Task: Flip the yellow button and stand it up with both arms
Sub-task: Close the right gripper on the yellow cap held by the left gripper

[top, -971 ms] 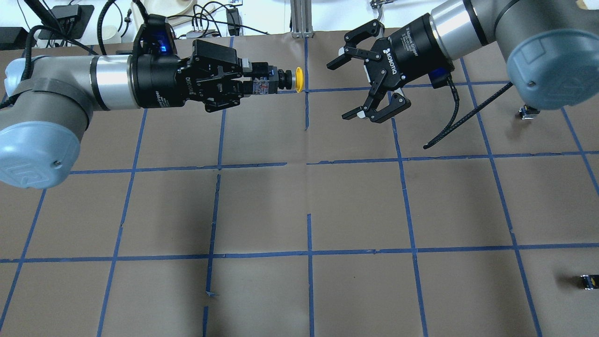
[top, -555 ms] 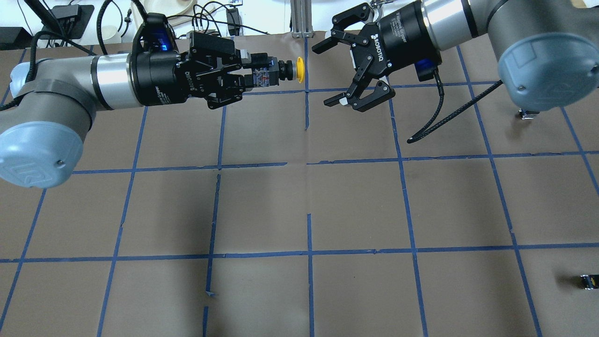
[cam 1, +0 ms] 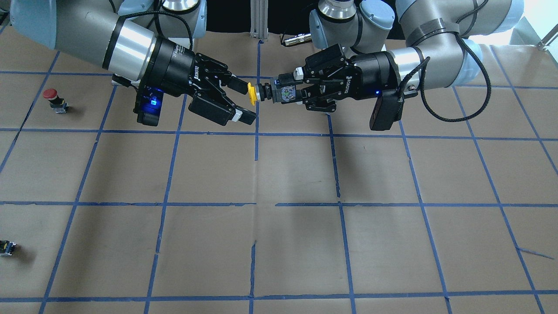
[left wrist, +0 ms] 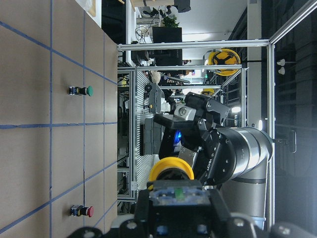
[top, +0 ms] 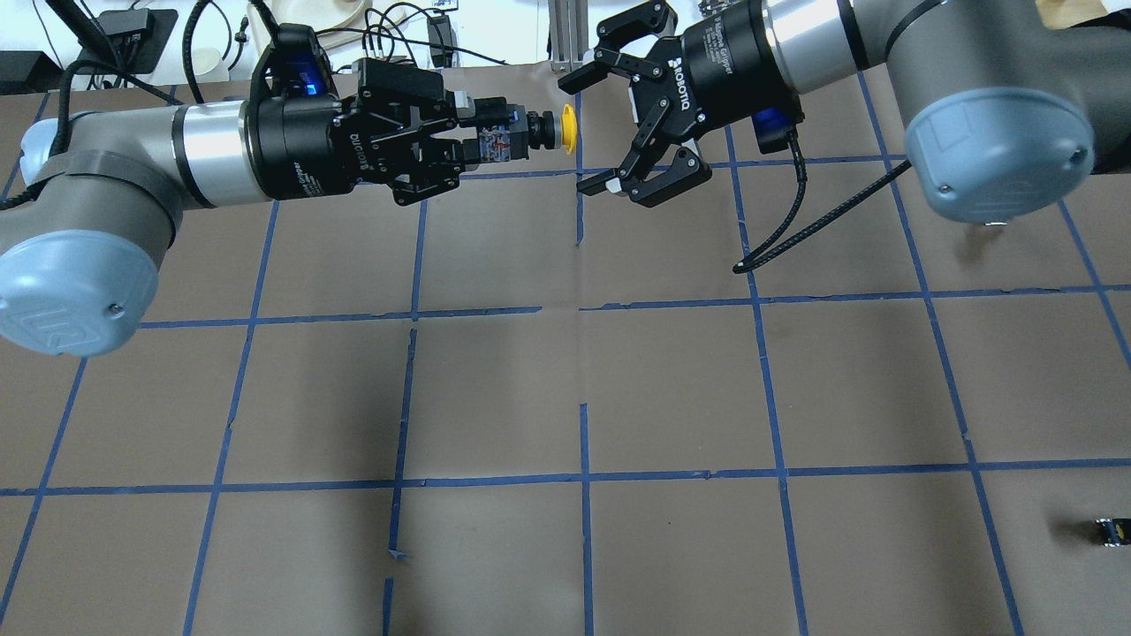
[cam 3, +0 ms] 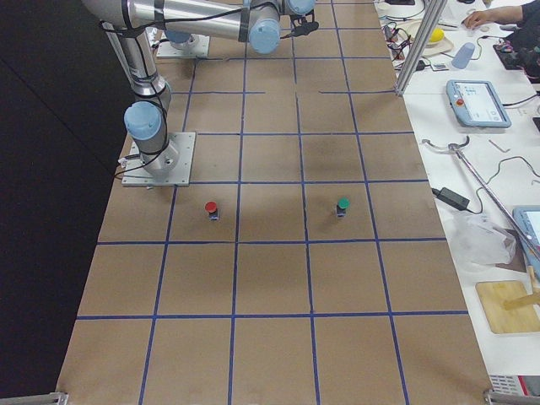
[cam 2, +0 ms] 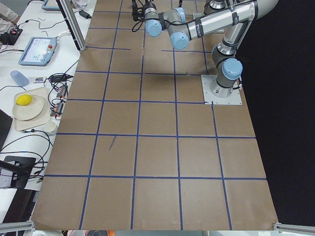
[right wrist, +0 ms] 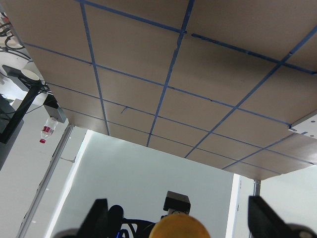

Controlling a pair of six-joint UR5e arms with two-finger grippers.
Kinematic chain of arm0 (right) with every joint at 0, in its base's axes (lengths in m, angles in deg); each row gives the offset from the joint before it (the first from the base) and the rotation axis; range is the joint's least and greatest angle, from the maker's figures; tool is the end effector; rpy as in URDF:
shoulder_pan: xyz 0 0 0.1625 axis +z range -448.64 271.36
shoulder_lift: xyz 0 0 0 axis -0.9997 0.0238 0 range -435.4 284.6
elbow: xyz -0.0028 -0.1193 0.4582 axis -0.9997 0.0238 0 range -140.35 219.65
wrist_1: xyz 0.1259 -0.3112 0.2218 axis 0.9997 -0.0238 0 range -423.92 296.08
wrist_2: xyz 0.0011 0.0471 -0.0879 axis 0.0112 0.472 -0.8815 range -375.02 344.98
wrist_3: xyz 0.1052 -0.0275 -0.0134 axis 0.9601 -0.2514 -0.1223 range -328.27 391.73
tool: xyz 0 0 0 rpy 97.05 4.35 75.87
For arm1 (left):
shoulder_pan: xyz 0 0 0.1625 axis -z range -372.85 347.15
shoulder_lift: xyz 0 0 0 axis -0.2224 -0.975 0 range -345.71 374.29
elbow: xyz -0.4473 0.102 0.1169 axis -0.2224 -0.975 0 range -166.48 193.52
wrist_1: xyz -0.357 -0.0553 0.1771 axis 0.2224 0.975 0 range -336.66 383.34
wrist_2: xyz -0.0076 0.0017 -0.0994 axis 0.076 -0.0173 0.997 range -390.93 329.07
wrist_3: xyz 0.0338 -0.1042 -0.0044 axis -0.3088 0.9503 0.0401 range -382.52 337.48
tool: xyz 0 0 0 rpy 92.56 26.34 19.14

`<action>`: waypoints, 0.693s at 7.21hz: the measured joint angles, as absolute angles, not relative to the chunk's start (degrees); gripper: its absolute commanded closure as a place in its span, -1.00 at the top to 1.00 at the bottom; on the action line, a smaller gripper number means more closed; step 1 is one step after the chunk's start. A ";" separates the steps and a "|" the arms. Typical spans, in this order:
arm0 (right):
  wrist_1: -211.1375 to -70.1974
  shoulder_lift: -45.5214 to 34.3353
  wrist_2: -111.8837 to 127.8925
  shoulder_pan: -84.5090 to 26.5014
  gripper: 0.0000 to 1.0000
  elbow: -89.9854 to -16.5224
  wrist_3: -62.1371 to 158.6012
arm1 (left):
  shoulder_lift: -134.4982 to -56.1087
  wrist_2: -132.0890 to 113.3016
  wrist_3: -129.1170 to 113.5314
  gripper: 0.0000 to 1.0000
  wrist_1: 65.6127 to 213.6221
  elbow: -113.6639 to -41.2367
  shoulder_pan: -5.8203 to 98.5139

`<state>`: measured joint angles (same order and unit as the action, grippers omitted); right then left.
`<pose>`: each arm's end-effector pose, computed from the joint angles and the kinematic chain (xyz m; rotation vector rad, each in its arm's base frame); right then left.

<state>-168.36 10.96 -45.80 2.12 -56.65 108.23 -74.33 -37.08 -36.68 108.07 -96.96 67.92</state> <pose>0.2341 -0.5048 0.5214 1.3062 1.7594 0.7100 -0.1684 -0.4745 0.4763 0.1097 -1.6725 0.1053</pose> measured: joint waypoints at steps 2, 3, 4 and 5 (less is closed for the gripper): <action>-168.38 11.09 -43.81 2.15 0.63 -56.65 108.65 | -74.31 -37.08 -36.67 -0.80 108.06 -96.91 67.92; -168.43 10.99 -43.32 2.15 0.42 -56.66 108.63 | -74.20 -37.08 -36.67 -0.80 108.07 -96.88 67.92; -168.47 10.77 -43.14 2.15 0.04 -56.70 108.56 | -74.01 -37.10 -36.67 -0.80 108.06 -96.89 67.92; -168.50 10.61 -43.06 2.15 -0.19 -56.73 108.50 | -73.87 -37.14 -36.67 -0.80 108.07 -96.93 67.95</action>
